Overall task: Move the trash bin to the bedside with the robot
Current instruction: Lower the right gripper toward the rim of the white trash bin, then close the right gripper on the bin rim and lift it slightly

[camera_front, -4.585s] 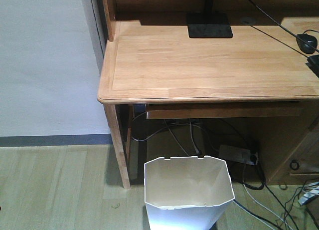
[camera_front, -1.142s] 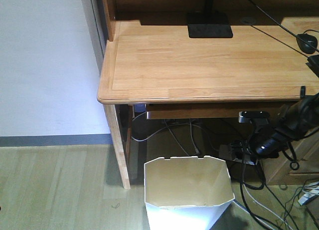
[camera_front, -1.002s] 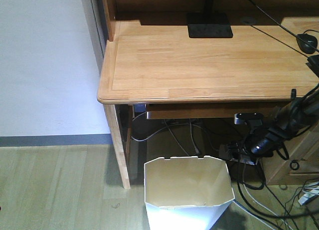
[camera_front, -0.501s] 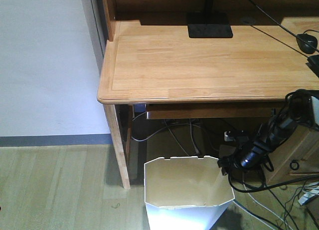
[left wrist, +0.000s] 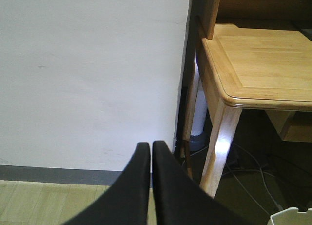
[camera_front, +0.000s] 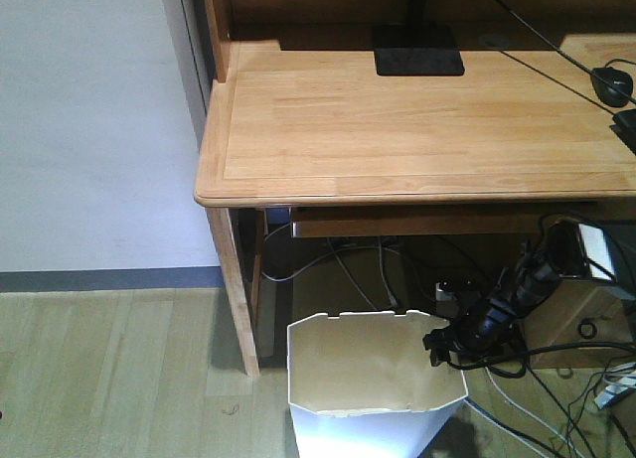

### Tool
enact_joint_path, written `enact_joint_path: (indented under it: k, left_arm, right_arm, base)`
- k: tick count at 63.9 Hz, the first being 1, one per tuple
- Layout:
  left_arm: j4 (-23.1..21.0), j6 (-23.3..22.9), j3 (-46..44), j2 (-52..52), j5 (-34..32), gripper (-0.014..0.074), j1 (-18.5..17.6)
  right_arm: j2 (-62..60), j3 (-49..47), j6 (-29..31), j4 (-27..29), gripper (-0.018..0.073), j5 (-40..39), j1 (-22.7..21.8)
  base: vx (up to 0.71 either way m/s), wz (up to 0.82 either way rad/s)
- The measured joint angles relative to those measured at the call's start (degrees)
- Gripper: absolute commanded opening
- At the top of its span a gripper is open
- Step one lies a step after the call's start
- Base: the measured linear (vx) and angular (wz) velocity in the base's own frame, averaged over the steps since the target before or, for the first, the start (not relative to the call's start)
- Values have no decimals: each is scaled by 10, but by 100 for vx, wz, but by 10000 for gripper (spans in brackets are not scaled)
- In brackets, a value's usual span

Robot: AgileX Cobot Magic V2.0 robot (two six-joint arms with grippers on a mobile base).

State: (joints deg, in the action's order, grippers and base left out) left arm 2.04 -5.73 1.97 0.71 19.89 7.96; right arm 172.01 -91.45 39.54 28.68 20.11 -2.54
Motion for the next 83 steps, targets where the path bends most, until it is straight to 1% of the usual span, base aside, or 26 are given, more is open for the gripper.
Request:
enact_joint_path:
  k: [6, 10, 14, 23, 24, 33, 42, 51, 58, 66, 75, 83]
  left_arm:
    - [0, 0, 0, 0, 0, -6, 0]
    - [0, 0, 0, 0, 0, -6, 0]
    - [0, 0, 0, 0, 0, -6, 0]
    - [0, 0, 0, 0, 0, -6, 0]
    - [0, 0, 0, 0, 0, -6, 0]
    - [0, 0, 0, 0, 0, -6, 0]
    - [0, 0, 0, 0, 0, -6, 0]
    - [0, 0, 0, 0, 0, -6, 0]
    - [0, 0, 0, 0, 0, -6, 0]
    - [0, 0, 0, 0, 0, -6, 0]
    - [0, 0, 0, 0, 0, -6, 0]
    - [0, 0, 0, 0, 0, -6, 0]
  right_arm:
    - [21, -33, -3, 0, 494, 27, 0]
    - [34, -52, -8, 0, 414, 40, 0]
    - [45, -68, -13, -2, 308, 55, 0]
    - [58, -89, -19, -5, 1, 82, 0]
    - [58, -90, -19, -7, -15, 82, 0]
    - [59, -94, -28, -10, -11, 73, -2]
    - [58, -93, -23, -3, -9, 72, -7]
    - [51, -90, 18, 37, -8, 89, -21]
    - [37, -89, 71, 76, -6, 117, -36]
    - [11, -84, 96, 94, -5, 142, -42]
    - [-38, -34, 115, 128, -5, 139, -40]
    - [-99, 47, 158, 165, -5, 111, -39]
  base:
    - [0, 0]
    - [0, 0]
    - [0, 0]
    - [0, 0]
    - [0, 0]
    - [0, 0]
    - [0, 0]
    - [0, 0]
    - [0, 0]
    - [0, 0]
    - [0, 0]
    - [0, 0]
